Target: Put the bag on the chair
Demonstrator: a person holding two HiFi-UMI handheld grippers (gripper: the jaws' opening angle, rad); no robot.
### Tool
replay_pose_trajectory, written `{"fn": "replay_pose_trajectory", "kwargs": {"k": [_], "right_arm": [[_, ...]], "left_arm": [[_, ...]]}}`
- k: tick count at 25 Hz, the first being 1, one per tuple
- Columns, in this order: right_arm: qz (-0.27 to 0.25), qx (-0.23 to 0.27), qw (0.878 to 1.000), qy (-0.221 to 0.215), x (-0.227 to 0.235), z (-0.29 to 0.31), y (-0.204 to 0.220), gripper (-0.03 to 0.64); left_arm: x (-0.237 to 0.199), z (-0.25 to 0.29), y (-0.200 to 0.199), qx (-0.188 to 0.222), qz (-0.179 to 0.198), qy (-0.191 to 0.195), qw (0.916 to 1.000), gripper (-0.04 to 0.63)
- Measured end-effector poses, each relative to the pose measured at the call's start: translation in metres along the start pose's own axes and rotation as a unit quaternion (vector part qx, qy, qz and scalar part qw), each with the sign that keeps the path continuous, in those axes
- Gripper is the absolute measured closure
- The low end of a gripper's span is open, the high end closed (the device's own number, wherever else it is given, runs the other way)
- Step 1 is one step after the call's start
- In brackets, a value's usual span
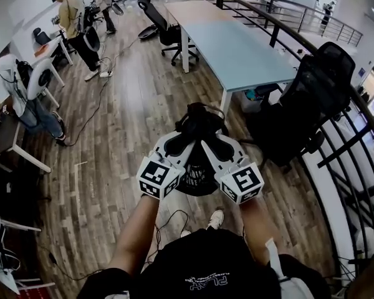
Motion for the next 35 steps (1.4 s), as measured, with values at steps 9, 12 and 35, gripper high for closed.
{"fn": "replay_pose_trajectory", "kwargs": {"k": [9, 12, 35], "right_arm": [[-0.003, 0.003, 1.0, -0.002, 0.069, 0.011, 0.004, 0.543], [-0.007, 0.001, 1.0, -0.003, 0.091, 0.013, 0.008, 0.543], [0.022, -0.038, 0.992, 0.117, 0.278, -0.009, 0.05, 0.543]], "left_arm": [[-0.009, 0.069, -0.012, -0.002, 0.0, 0.007, 1.0, 0.509], [-0.009, 0.092, -0.012, -0.005, 0.004, 0.008, 1.0, 0.509], [0.01, 0.311, -0.02, -0.008, -0.021, 0.137, 0.9903, 0.509]]}}
Point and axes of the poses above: the fingertips, and each gripper's own axes: z forward along the fingers, x to its right, y out of its underside, the point moved 6 cm from there along -z, backward along the fingers, and after that the axes turned 8 degrees about -x, right-handed, at the moved point
